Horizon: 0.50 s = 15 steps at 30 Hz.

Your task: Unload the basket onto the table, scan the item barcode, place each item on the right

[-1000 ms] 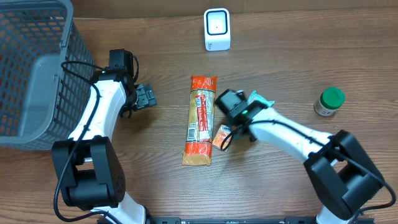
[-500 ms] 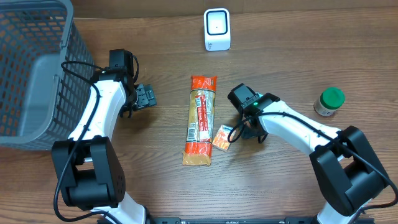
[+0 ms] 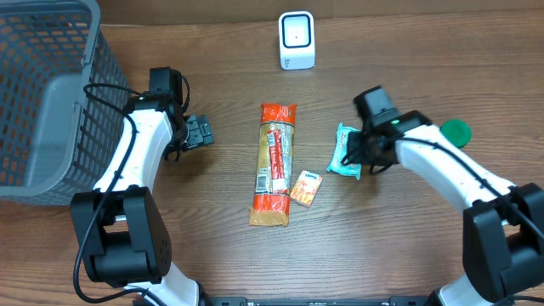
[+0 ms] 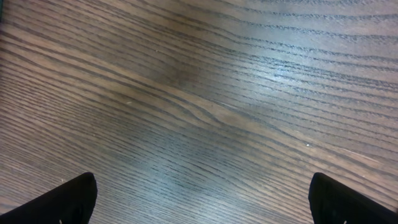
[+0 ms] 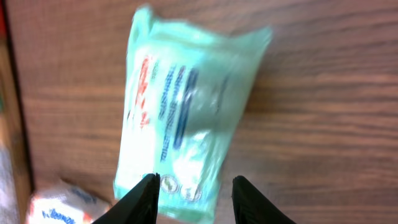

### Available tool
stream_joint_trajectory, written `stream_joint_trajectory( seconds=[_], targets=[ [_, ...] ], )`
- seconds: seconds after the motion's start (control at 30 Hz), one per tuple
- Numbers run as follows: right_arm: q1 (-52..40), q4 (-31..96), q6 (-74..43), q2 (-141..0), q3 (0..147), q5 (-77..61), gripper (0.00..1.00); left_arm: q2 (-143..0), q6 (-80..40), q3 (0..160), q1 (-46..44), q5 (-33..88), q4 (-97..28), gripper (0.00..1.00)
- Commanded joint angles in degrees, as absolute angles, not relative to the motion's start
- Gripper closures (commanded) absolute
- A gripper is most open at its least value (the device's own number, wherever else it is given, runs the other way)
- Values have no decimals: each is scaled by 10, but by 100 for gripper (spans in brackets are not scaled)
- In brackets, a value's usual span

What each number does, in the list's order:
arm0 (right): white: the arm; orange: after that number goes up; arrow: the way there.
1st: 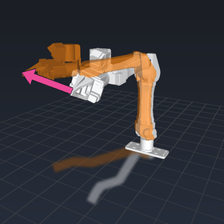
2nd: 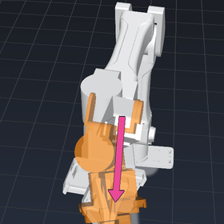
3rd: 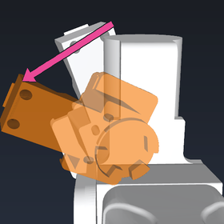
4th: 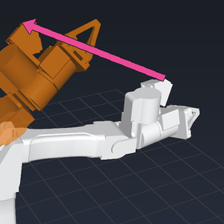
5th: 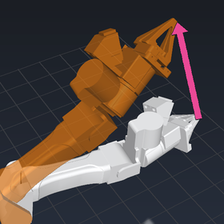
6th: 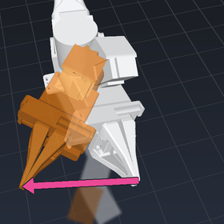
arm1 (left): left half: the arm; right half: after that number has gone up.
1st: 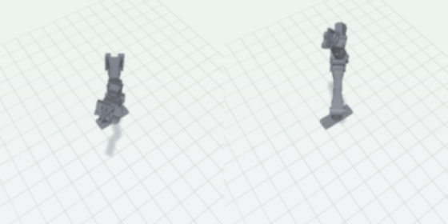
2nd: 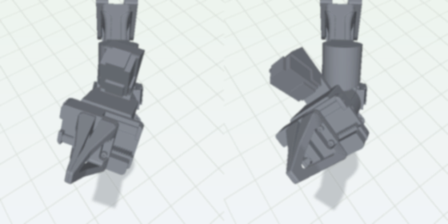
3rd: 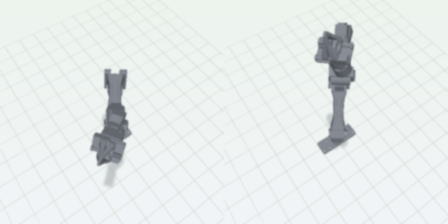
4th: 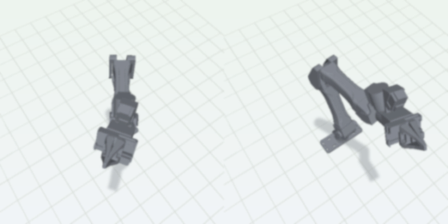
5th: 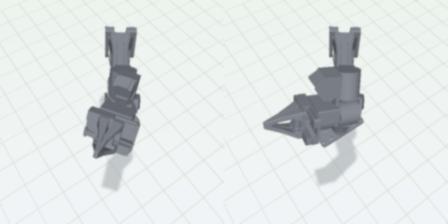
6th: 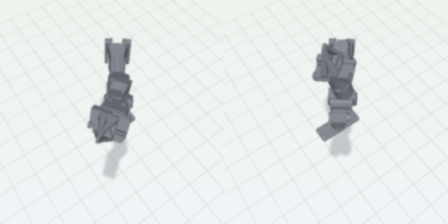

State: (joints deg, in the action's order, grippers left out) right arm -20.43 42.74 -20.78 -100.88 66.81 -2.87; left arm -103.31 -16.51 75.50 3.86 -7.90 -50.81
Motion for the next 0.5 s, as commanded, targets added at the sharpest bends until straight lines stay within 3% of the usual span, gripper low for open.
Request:
stream_joint_trajectory(
  seconds=[0.0, 0.47],
  targets=[
    [-173, 410, -209, -1006, 676, -92, 60, -1031, -163, 754, 41, -74, -507, 0],
    [-156, 378, -258, -1062, 670, -110, 71, -1031, -163, 754, 41, -74, -507, 0]
  ],
)
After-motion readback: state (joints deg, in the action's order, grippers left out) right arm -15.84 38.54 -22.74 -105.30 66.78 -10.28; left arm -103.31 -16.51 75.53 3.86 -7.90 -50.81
